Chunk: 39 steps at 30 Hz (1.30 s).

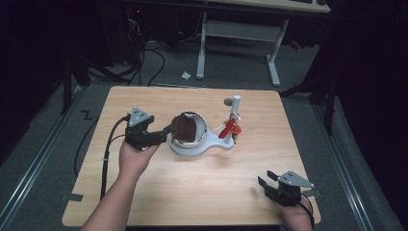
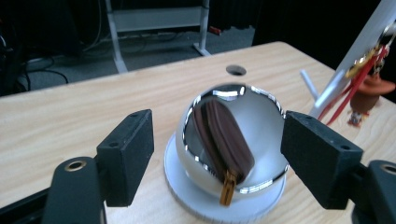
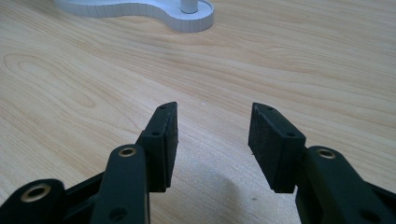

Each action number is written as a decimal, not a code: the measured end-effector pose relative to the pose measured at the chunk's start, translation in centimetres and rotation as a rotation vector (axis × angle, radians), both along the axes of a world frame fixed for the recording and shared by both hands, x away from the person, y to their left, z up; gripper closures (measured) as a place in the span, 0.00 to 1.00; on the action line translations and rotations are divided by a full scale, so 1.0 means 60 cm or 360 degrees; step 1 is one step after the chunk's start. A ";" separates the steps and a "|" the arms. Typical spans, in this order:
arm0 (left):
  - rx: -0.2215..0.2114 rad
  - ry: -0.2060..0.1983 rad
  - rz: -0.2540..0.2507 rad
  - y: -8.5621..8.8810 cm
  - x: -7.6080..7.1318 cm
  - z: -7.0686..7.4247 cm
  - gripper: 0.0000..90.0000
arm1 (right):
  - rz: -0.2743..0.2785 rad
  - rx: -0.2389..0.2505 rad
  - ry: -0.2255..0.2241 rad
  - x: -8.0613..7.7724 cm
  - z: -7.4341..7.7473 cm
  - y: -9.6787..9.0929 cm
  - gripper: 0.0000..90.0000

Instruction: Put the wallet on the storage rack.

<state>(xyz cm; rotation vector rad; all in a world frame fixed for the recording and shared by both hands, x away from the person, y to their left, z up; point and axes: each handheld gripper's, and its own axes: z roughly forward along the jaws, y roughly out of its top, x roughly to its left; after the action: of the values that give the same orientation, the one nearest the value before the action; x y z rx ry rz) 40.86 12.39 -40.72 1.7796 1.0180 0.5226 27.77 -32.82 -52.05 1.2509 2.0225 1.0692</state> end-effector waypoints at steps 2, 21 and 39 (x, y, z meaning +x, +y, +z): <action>0.0008 0.0025 -0.0004 0.005 -0.003 -0.016 0.28 | 0.0000 -0.0001 0.0001 0.000 0.000 0.000 0.59; 0.0294 0.0276 -0.0074 0.082 -0.115 -0.200 0.28 | -0.0003 -0.0030 0.0030 0.001 -0.007 0.010 0.59; 0.0133 0.0325 -0.0090 0.141 -0.160 -0.201 0.28 | -0.0123 -0.0048 0.0026 0.002 -0.004 -0.001 0.58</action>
<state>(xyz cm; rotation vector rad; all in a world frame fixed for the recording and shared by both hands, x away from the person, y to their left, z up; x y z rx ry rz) 31.27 20.82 -52.76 1.9606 1.0944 0.3579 27.91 -32.89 -52.32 1.3153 1.9785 0.9917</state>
